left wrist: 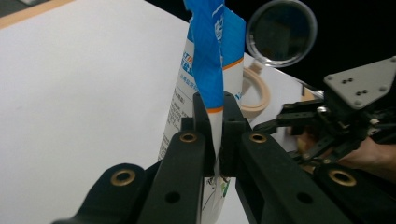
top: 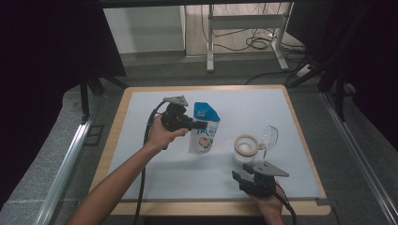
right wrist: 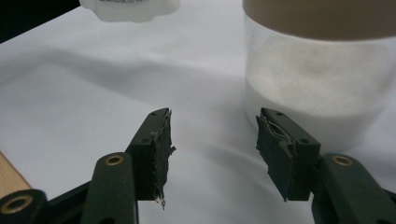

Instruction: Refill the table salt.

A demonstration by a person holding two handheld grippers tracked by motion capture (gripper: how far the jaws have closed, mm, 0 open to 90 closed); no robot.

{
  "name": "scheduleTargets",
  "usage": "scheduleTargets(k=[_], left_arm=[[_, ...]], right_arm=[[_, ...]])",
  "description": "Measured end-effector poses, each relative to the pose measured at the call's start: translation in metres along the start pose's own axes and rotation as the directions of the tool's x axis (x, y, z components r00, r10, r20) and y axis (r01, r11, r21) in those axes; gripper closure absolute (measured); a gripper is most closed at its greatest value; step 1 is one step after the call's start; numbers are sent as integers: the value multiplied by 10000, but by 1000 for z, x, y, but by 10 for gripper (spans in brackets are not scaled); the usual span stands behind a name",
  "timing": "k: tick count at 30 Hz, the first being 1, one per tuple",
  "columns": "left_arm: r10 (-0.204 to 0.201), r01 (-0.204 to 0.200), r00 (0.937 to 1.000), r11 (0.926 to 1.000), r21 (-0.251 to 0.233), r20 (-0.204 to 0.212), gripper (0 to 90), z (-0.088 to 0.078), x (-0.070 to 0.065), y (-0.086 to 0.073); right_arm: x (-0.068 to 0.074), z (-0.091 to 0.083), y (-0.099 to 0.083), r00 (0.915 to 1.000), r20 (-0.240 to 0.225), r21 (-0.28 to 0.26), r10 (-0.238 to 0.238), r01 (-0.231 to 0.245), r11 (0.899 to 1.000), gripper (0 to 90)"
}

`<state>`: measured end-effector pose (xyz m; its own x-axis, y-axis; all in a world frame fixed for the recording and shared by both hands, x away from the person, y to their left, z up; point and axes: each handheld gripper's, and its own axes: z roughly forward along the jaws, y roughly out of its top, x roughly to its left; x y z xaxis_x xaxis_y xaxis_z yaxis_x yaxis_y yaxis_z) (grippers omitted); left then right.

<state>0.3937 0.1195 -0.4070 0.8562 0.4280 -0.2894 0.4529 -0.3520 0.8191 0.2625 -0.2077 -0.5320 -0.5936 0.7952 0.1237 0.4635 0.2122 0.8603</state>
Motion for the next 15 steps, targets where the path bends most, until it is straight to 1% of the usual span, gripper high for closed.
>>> scheduleTargets(k=[5, 6, 7, 9, 10, 11, 12, 15], left_arm=[[-90, 81, 9984, 9998, -169, -565, 897, -12, 9, -10], [-90, 81, 9984, 9998, -169, -565, 897, -12, 9, -10], [-176, 159, 9971, 9996, -237, -744, 897, -16, 13, -14], [-247, 220, 9957, 9993, -311, -896, 897, -19, 17, -19], [-331, 298, 9952, 9989, -363, -916, 897, -21, 19, -21], [-331, 298, 9952, 9989, -363, -916, 897, -21, 19, -21], [-401, 361, 9938, 9986, -396, -1040, 897, -22, 22, -25], [-460, 413, 9932, 9981, -457, -1066, 897, -24, 25, -29]], right_arm=[[-5, -4, -4, 9999, 104, 41, 100, -100, 9999, 450], [-5, -4, -4, 9999, 104, 41, 100, -100, 9999, 450], [-7, -5, -5, 9998, 113, 92, 136, -137, 9999, 448], [-10, -6, -6, 9998, 152, 32, 159, -159, 9999, 448], [-11, -7, -6, 9997, 177, 21, 180, -181, 9998, 448], [-11, -7, -6, 9997, 177, 21, 180, -181, 9998, 448], [-12, -8, -5, 9994, 249, -59, 248, -246, 9997, 448], [-14, -8, -4, 9992, 309, -111, 265, -262, 9996, 447]])
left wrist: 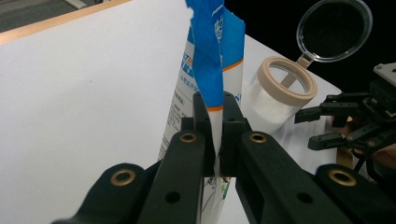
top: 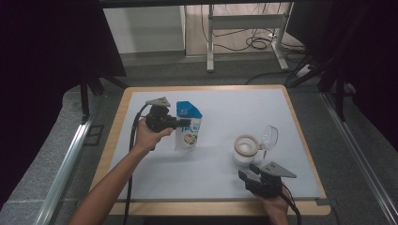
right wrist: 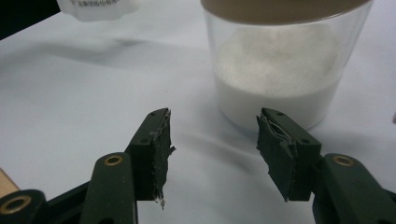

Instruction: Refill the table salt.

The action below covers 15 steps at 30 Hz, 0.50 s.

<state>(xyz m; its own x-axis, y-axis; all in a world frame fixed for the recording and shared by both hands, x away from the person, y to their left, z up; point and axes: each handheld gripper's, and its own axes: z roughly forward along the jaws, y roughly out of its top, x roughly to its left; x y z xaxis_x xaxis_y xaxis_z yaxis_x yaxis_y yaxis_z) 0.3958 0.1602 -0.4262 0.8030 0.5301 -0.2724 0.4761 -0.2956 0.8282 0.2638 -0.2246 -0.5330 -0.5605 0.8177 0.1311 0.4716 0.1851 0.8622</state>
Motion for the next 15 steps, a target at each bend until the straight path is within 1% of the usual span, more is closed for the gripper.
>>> scheduleTargets(k=[2, 4, 7, 8, 10, 12, 14, 15], left_arm=[[-107, 106, 9999, 9999, -95, -76, 897, -2, 4, -5], [-127, 126, 9998, 9999, -99, -121, 897, -3, 6, -7], [-300, 291, 9989, 9993, -246, -354, 897, -7, 11, -13], [-300, 291, 9989, 9993, -246, -354, 896, -7, 11, -13], [-312, 298, 9982, 9992, -276, -514, 897, -9, 14, -16], [-394, 374, 9976, 9987, -357, -571, 896, -11, 17, -18], [-507, 472, 9959, 9978, -475, -756, 896, -14, 21, -22], [-507, 472, 9959, 9978, -475, -756, 896, -14, 21, -22]], right_arm=[[-1, 0, 1, 10000, 27, -39, 43, -42, 10000, 448], [-2, 0, 1, 10000, 43, -49, 54, -53, 10000, 448], [-3, -1, 1, 10000, 72, -183, 68, -67, 9998, 448], [-3, -1, 1, 10000, 72, -183, 68, -67, 9998, 448], [-3, -1, 2, 9999, 73, -178, 74, -73, 9998, 448], [-4, 0, 1, 9999, 72, -162, 115, -114, 9998, 448], [-5, 0, 1, 9999, 61, -150, 146, -145, 9998, 448], [-5, 0, 1, 9999, 61, -150, 146, -145, 9998, 448]])
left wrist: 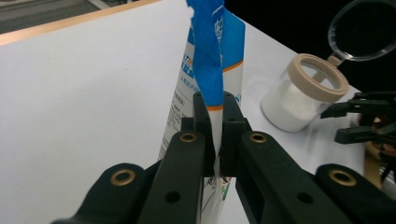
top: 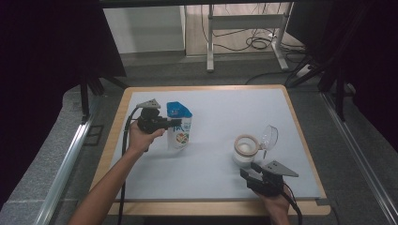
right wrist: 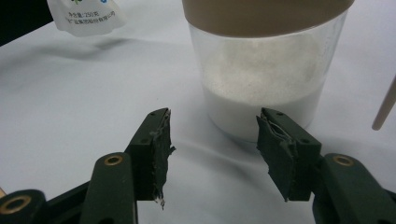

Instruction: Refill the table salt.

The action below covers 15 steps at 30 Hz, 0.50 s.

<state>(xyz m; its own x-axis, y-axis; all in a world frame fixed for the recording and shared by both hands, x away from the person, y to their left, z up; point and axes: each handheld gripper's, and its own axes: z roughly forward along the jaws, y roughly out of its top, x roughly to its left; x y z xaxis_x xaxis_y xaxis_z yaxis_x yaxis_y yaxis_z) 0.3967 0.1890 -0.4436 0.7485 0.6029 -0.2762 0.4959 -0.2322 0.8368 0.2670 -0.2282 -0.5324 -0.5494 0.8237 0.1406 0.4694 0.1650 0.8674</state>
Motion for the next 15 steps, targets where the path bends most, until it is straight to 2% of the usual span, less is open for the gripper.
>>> scheduleTargets(k=[8, 10, 12, 15], left_arm=[[-153, 133, 9984, 9992, -376, -536, 896, -10, 12, -9], [-352, 312, 9964, 9981, -536, -770, 895, -16, 19, -11], [-348, 302, 9956, 9981, -539, -866, 895, -17, 21, -12], [-393, 316, 9900, 9978, -585, -1353, 895, -22, 31, -16]], right_arm=[[-1, 0, 0, 10000, 2, -49, 36, -36, 10000, 447], [-2, 0, 0, 10000, 4, -49, 38, -38, 10000, 448], [-3, 0, 0, 10000, 9, -40, 61, -61, 10000, 447], [-4, 0, 0, 10000, 35, -11, 76, -76, 10000, 447]])
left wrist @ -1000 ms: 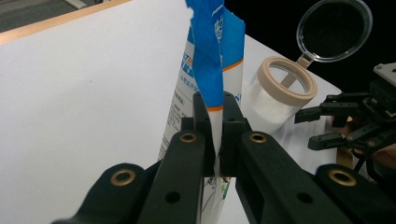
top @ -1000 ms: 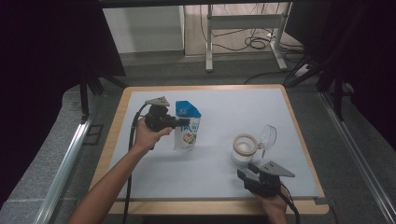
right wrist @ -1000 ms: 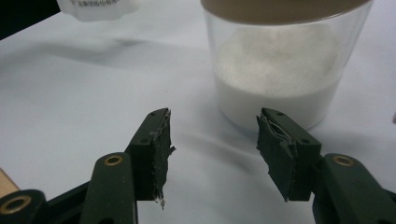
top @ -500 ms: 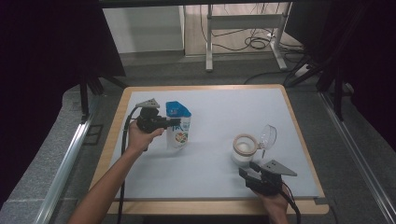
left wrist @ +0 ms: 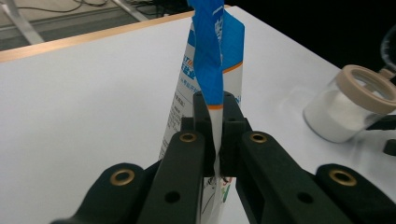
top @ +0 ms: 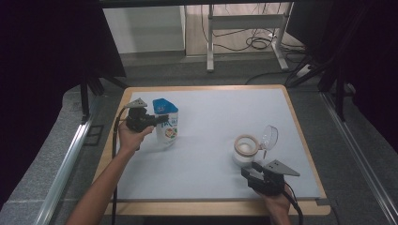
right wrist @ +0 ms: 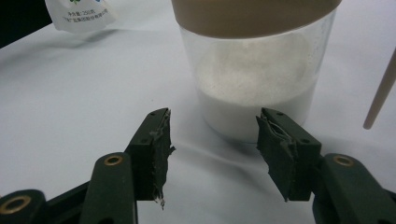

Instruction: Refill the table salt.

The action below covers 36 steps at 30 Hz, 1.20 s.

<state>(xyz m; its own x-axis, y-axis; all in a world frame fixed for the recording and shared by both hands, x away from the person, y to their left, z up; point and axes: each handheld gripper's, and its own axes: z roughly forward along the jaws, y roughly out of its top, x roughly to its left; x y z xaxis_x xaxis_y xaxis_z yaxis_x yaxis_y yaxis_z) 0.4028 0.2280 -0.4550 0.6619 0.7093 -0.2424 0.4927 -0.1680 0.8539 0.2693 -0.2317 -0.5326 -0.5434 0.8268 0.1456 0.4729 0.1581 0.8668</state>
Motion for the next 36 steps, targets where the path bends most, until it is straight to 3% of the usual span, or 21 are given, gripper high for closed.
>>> scheduleTargets(k=[5, 12, 27, 31, 36], left_arm=[[-296, 285, 9988, 9991, -299, -383, 895, -5, 12, -6], [-232, 191, 9945, 9990, -403, -1020, 895, -14, 20, -15], [-91, 17, 9927, 9981, -612, -1202, 867, -31, 17, -32], [-58, -43, 9897, 9975, -704, -1431, 810, -30, 14, -31], [-350, 229, 9886, 9962, -838, -1463, 639, -30, 14, -29]], right_arm=[[-1, 0, 0, 10000, 9, -4, 53, -52, 10000, 447], [-2, 0, 0, 10000, 44, -32, 80, -80, 10000, 447], [-5, -2, 2, 9999, 101, -116, 140, -139, 9998, 440], [-6, -3, 3, 9998, 111, -135, 147, -146, 9998, 440], [-6, -3, 3, 9998, 91, -153, 153, -152, 9998, 440]])
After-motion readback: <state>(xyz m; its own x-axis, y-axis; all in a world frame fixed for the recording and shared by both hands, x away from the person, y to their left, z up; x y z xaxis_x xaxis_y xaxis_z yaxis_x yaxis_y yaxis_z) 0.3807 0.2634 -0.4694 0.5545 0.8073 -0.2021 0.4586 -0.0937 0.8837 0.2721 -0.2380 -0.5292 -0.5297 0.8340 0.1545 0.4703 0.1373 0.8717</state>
